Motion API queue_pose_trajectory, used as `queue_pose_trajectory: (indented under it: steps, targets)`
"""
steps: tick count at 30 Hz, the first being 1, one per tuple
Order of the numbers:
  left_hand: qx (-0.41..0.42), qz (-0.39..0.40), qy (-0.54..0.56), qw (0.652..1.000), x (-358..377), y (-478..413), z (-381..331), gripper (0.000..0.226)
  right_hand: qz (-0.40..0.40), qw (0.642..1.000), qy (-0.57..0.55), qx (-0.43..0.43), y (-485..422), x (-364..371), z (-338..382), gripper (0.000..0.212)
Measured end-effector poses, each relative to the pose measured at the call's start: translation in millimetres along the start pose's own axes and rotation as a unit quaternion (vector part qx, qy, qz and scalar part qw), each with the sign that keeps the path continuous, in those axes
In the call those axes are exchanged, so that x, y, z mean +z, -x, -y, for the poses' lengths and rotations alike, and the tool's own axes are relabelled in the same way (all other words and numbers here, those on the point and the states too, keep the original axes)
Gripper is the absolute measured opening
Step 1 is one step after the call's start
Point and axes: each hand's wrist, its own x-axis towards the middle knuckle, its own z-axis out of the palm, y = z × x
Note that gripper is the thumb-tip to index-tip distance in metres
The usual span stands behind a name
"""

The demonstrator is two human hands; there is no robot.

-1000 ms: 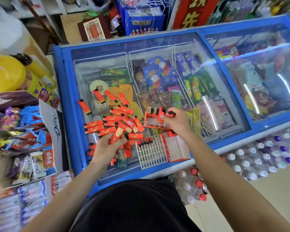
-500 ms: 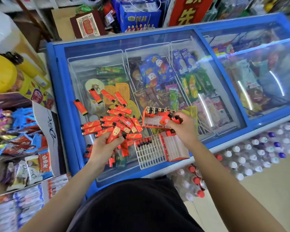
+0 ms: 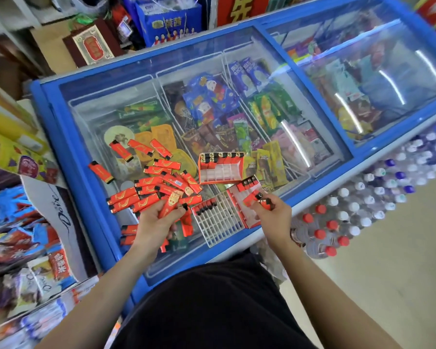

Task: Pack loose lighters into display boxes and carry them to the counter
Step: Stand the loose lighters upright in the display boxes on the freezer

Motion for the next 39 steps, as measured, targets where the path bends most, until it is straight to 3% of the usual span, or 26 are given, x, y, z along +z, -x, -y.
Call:
queue_pose_trajectory:
  steps: [8,13,19,22,25,29,33,39]
  targets:
    - [-0.008,-0.017,-0.012,1.000,-6,1,0,0.010,0.064,0.994,-0.071,0.060,-4,22,-3,0.017]
    - [-0.003,-0.027,-0.012,1.000,-4,4,2,0.009,0.069,0.996,-0.047,0.044,-6,21,-14,0.008]
    - [-0.016,-0.038,-0.015,0.999,-2,6,2,0.007,0.092,0.995,-0.035,0.010,-6,10,-5,0.013]
    - [-0.016,-0.037,-0.019,0.999,1,6,1,0.007,0.128,0.991,-0.011,-0.027,-5,4,1,0.040]
    - [-0.013,-0.037,-0.018,0.999,-1,6,-1,0.007,0.161,0.985,0.001,-0.056,-9,0,3,0.045]
    - [-0.008,-0.035,-0.013,0.999,-2,5,-1,0.007,0.108,0.987,0.066,-0.097,-17,-2,5,0.027]
    - [-0.005,-0.032,-0.009,0.999,-2,5,2,0.008,0.048,0.993,0.061,-0.088,-24,0,9,0.022]
    - [-0.003,-0.031,-0.010,0.999,-6,5,10,0.008,0.045,0.987,0.088,-0.124,-25,5,17,0.015]
